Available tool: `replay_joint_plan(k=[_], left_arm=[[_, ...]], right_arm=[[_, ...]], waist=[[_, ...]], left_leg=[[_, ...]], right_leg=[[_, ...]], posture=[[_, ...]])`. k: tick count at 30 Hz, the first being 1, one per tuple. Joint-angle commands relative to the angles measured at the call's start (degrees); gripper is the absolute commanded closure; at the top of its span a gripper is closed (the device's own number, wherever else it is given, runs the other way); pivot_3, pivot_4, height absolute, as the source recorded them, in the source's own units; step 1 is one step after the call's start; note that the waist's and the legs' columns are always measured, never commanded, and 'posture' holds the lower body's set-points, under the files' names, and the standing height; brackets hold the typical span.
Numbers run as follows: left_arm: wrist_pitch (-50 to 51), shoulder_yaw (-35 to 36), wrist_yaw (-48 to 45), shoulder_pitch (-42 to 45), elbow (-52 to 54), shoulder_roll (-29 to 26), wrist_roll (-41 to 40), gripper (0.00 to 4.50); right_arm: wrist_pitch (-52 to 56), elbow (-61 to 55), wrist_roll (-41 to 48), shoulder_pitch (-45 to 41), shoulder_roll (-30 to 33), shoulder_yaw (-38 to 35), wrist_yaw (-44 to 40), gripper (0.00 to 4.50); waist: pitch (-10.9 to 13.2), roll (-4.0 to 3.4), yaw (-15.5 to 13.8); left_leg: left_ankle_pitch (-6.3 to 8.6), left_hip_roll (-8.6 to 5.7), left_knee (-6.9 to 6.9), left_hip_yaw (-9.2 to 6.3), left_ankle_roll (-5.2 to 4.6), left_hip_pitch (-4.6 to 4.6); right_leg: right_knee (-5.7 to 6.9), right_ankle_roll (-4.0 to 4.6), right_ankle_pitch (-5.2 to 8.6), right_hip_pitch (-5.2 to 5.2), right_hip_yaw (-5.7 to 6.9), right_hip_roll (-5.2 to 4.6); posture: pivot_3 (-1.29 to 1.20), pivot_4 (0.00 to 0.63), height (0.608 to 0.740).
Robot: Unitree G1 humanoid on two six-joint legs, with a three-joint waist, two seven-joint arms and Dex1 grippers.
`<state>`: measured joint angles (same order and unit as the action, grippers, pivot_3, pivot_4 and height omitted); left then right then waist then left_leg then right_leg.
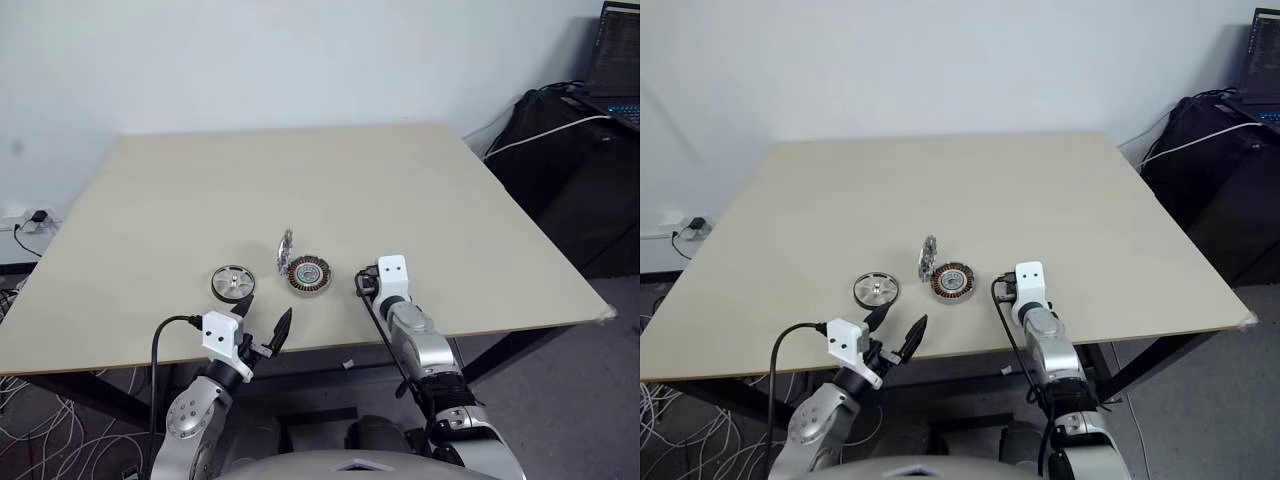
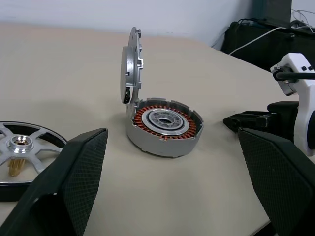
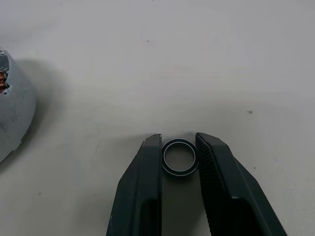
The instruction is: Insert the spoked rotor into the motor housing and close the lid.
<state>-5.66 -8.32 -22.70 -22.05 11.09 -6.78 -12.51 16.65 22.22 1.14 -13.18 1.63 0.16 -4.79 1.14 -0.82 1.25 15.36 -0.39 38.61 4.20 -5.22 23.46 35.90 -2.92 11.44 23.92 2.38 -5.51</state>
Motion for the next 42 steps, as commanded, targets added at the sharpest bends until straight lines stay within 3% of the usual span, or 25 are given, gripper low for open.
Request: replay_joint_plan(k=[1,7,13,21,42], left_arm=[[-1.1,0.5,-0.7,0.6,0.2,0.1,-1.0,0.0],[-1.0,0.5,-0.9,0.4,0.2,0.0,-1.2,0.0],[-1.2,0.6,-1.2,0.5,0.0,0.0,-1.6,0.0],[-1.0,0.6,-0.8,0.5,0.6,0.2,-1.7,0.0],[-0.2,-1.3,1.6,-0.8,3.7,0.8,-0.8,0.0]], right_arm=[[-0.3,-5.4,0.2,0.8,-0.2,0.9,-0.7,3.8],[1.2,-14.1,0.3,1.4,-0.9,4.1,-2.6,3.8],[4.5,-15.9,-0.2,0.2,-2.7,8.4,-4.6,3.8],[4.9,-10.9,-2.2,-3.1,-4.5,13.5,-5.9,3.8],[0.8,3.1,-3.0,-10.3,-6.7,13.1,-6.1,3.8]], waist=[[0.0,-0.01,0.0],[0.0,-0.04,0.0],[0.0,-0.03,0.0],[0.0,-0.03,0.0],[0.0,-0.04,0.1]], left_leg=[[0.0,0.0,-0.01,0.0,0.0,0.02],[0.0,0.0,-0.01,0.01,0.0,0.12],[0.0,0.0,0.0,0.0,0.0,0.12],[0.0,-0.01,-0.01,0.01,0.01,0.15],[-0.01,-0.02,-0.02,0.03,0.02,0.15]], right_leg=[[-0.01,0.0,0.0,0.02,0.0,0.0],[0.01,0.0,0.0,0.15,-0.01,0.01],[0.02,0.0,0.0,0.15,0.0,0.0],[0.02,0.0,0.0,0.19,0.01,0.01],[0.04,0.01,-0.01,0.2,0.0,0.13]], posture=[[0.0,0.0,0.74],[0.0,0.0,0.74],[0.0,0.0,0.74],[0.0,0.0,0.74],[0.0,0.0,0.74]])
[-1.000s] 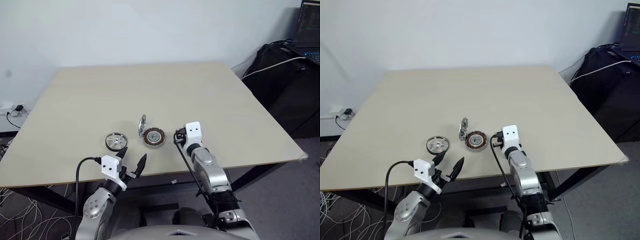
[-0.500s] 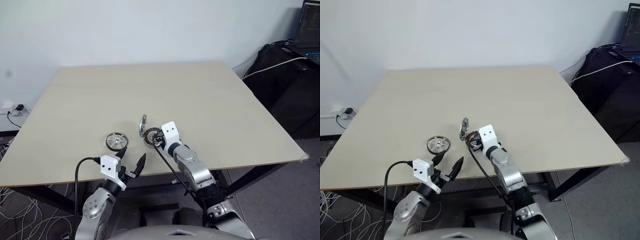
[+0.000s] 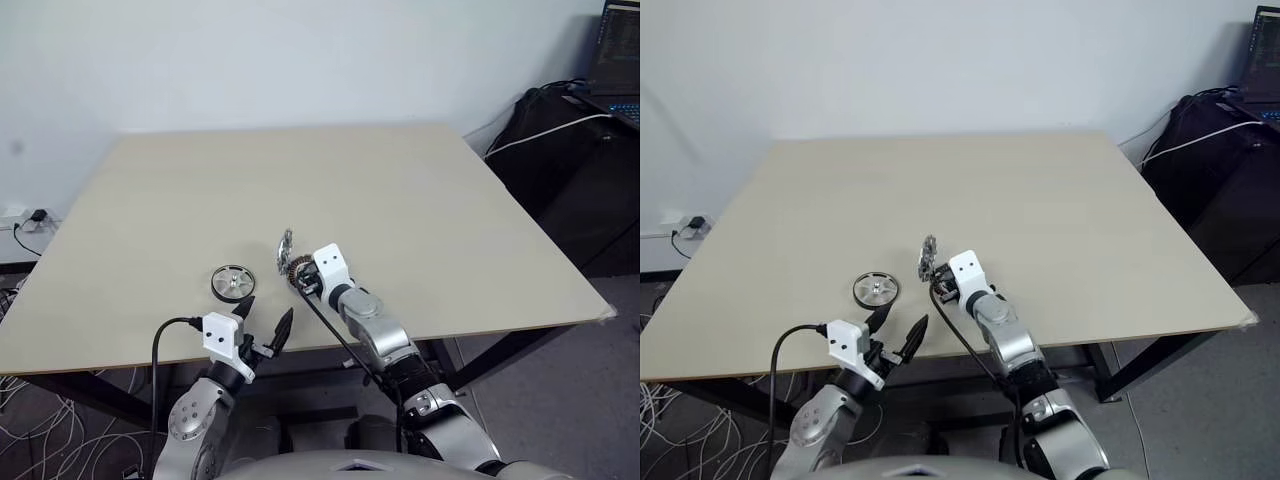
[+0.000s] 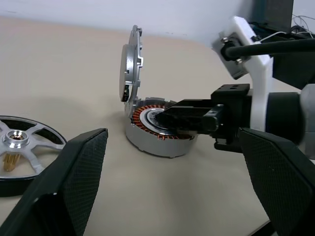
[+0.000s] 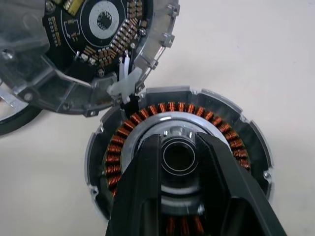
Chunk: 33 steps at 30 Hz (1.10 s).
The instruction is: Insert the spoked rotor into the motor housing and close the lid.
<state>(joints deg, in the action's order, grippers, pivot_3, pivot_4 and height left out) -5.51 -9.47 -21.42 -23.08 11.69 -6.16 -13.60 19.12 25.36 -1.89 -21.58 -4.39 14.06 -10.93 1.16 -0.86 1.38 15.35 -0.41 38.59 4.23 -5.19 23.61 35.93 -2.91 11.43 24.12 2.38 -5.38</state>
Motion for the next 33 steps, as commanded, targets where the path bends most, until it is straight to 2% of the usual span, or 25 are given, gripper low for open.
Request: replay_joint_plan(k=[1,11,17,24,32,33], left_arm=[[-0.3,-0.3,0.4,0.2,3.2,0.1,0.3,0.0],[-0.4,-0.7,0.7,-1.1,4.6,-0.2,0.3,0.0],[0.8,-1.5,1.5,-1.9,6.9,-0.2,0.5,0.0],[3.5,-2.4,2.5,-1.4,9.3,-0.3,0.3,0.0],[5.7,-2.8,3.5,0.2,9.9,0.0,0.3,0.0],[5.6,-2.7,3.5,0.5,9.4,0.1,0.3,0.0]], right_arm=[[-1.8,0.3,0.0,-2.1,-0.7,-0.8,0.1,3.8],[-2.6,1.8,0.2,-2.9,-0.6,-1.5,-0.5,3.8],[-0.4,-5.2,3.1,-0.5,-0.8,-1.9,-4.4,1.9],[4.1,-16.1,5.4,2.3,-1.0,-1.8,-5.6,1.9],[4.5,-14.7,2.1,1.2,0.3,-1.2,-2.2,4.48],[4.5,-14.3,2.1,1.1,0.3,-1.2,-2.1,4.48]], waist=[[0.0,0.0,0.0],[0.0,0.0,0.1],[0.0,-0.01,0.0],[0.0,-0.01,0.0],[0.0,0.0,0.0],[0.0,0.0,0.0]], left_leg=[[0.0,0.0,0.0,0.0,0.0,0.0],[0.0,0.0,-0.01,0.01,0.0,0.01],[0.0,0.0,-0.02,0.01,0.0,0.04],[0.0,0.01,-0.02,0.0,0.0,0.11],[-0.01,-0.01,-0.02,0.01,0.01,0.11],[-0.01,-0.01,-0.02,0.02,0.02,0.11]], right_leg=[[0.0,0.0,0.0,0.01,0.0,0.0],[0.0,0.0,0.0,0.02,0.0,0.0],[-0.01,0.0,0.0,0.04,-0.01,-0.02],[0.02,0.0,0.0,0.13,-0.01,-0.07],[0.02,0.0,0.0,0.13,-0.01,-0.02],[0.02,0.0,0.0,0.14,-0.01,0.02]], posture=[[0.0,0.0,0.74],[0.0,0.0,0.74],[0.0,0.0,0.74],[0.0,0.0,0.74],[0.0,0.0,0.74],[0.0,0.0,0.74]])
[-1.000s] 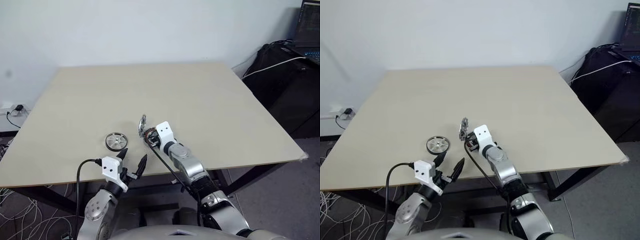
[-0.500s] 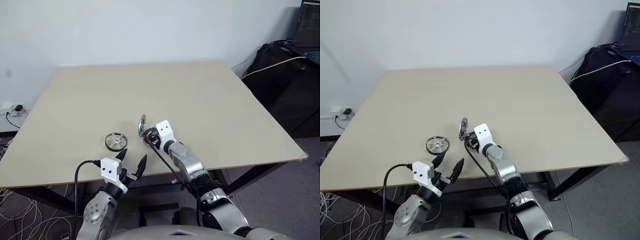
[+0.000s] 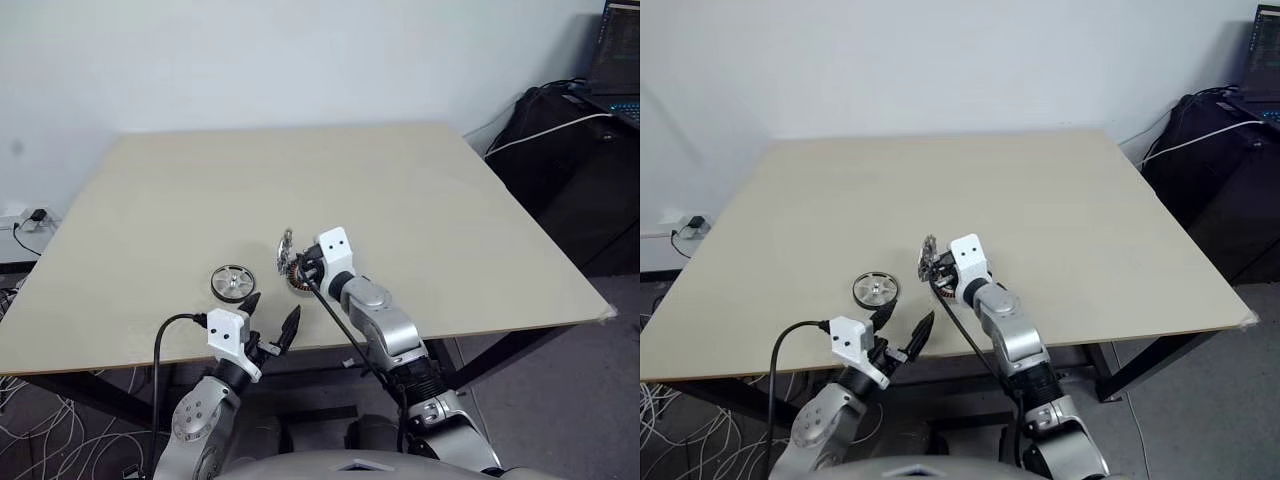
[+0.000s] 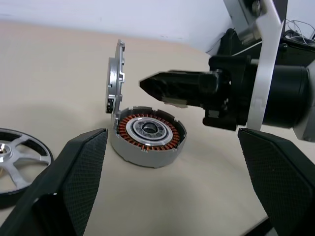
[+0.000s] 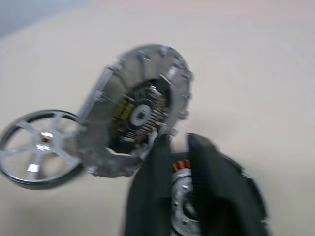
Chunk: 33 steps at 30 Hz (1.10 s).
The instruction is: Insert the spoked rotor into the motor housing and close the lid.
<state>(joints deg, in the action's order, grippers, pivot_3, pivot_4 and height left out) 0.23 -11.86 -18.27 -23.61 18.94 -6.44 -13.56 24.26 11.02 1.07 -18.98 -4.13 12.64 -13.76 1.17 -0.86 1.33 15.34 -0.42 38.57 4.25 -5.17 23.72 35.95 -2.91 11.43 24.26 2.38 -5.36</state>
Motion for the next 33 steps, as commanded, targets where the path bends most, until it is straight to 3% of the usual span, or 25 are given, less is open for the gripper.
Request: replay_joint_plan(k=[1,12,24,33], left_arm=[[-0.3,-0.2,0.4,1.3,1.6,0.5,0.3,0.0],[-4.7,2.1,-2.0,3.8,-6.7,0.6,-0.6,0.0],[-0.7,1.8,-1.2,2.6,0.0,0.1,-0.8,0.0],[-4.9,2.2,-3.0,2.2,-5.5,0.6,-0.4,0.0]], right_arm=[[-0.5,0.3,-1.0,-1.6,0.0,0.3,0.8,4.48],[1.6,4.5,-2.4,-2.6,0.6,2.6,-1.5,4.48],[1.5,8.0,-2.8,-4.6,1.0,1.2,-1.3,4.48],[0.8,11.0,-2.9,-5.7,1.7,-0.3,-0.3,4.48]], waist=[[0.0,0.0,0.0],[0.0,0.0,0.0],[0.0,0.02,0.1],[0.0,0.02,0.1]], left_leg=[[0.0,0.0,0.0,0.01,0.0,0.0],[-0.02,0.0,0.0,0.04,0.02,-0.01],[-0.02,-0.01,0.01,0.04,0.02,-0.01],[-0.03,-0.02,0.01,0.05,0.02,-0.02]], right_leg=[[0.0,0.0,0.0,0.0,0.0,0.05],[0.02,0.0,0.0,0.01,-0.01,0.13],[0.03,0.0,0.0,0.0,-0.02,0.12],[0.04,0.0,0.0,0.0,-0.01,0.15]], posture=[[0.0,0.0,0.74],[0.0,0.0,0.74],[0.0,0.0,0.74],[0.0,0.0,0.74]])
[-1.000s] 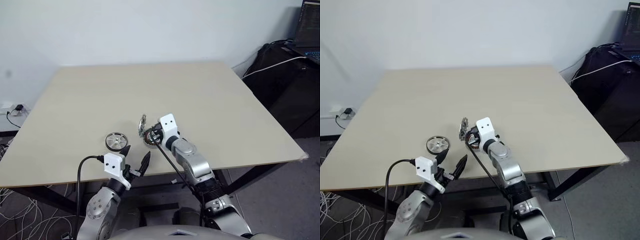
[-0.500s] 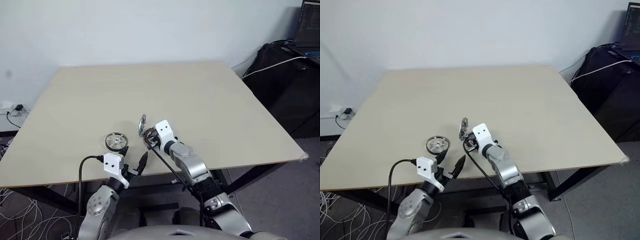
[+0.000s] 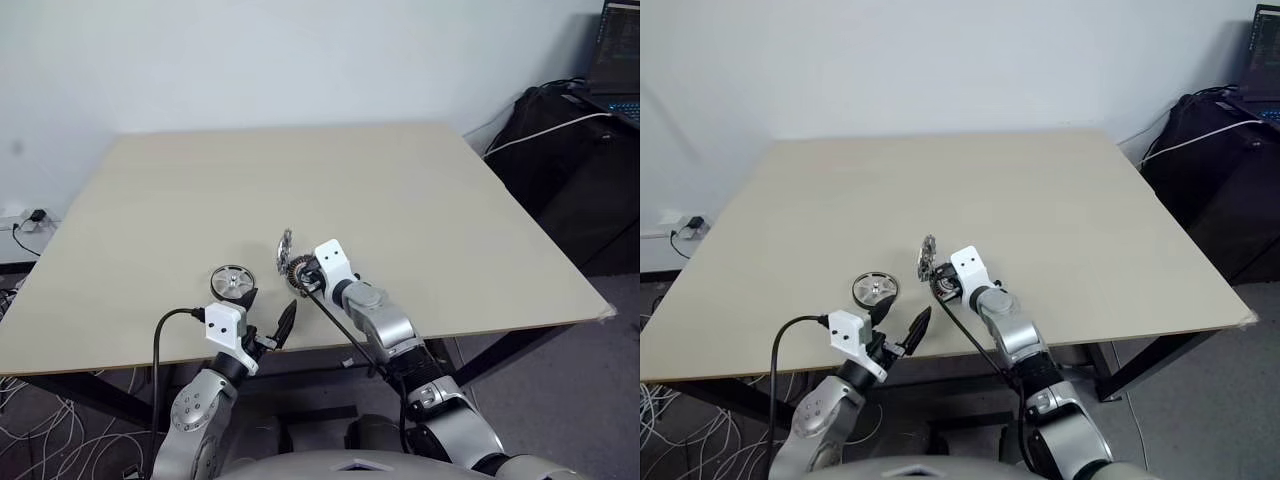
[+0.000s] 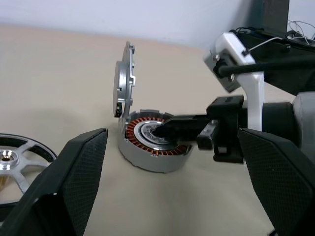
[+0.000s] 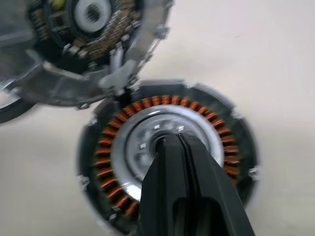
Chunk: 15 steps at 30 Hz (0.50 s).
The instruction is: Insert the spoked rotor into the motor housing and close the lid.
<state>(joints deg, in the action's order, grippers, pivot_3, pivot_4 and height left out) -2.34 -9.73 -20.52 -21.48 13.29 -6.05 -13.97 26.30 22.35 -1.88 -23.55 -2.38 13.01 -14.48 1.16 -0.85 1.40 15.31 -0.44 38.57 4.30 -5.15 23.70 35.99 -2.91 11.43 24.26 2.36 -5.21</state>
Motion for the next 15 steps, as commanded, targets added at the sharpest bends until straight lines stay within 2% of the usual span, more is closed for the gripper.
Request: replay_joint_plan(k=[1,9,15], left_arm=[[-2.5,0.1,-0.8,0.0,0.1,0.2,0.0,0.0],[-3.4,0.4,-1.3,-0.3,-0.4,0.0,-0.3,0.0],[-2.1,1.1,0.0,-1.4,1.3,-0.1,-0.5,0.0]], right_arm=[[-1.3,-0.2,0.1,-1.2,-0.1,-0.7,0.4,4.48],[-1.3,-0.5,0.2,-0.6,-0.1,-0.9,0.6,4.48],[-2.7,-10.4,1.8,4.8,0.1,-0.2,-1.1,4.48]], waist=[[0.0,0.0,0.0],[0.0,0.0,0.0],[0.0,0.0,0.0]], left_leg=[[0.0,0.0,0.0,0.0,0.0,0.0],[0.0,0.0,0.01,0.01,0.0,-0.01],[0.0,0.0,0.0,0.01,-0.01,0.02]], right_leg=[[0.0,0.0,0.0,0.0,0.0,0.0],[0.0,0.0,0.0,-0.01,0.0,-0.01],[-0.01,0.0,0.0,0.01,0.0,-0.02]], posture=[[0.0,0.0,0.74],[0.0,0.0,0.74],[0.0,0.0,0.74]])
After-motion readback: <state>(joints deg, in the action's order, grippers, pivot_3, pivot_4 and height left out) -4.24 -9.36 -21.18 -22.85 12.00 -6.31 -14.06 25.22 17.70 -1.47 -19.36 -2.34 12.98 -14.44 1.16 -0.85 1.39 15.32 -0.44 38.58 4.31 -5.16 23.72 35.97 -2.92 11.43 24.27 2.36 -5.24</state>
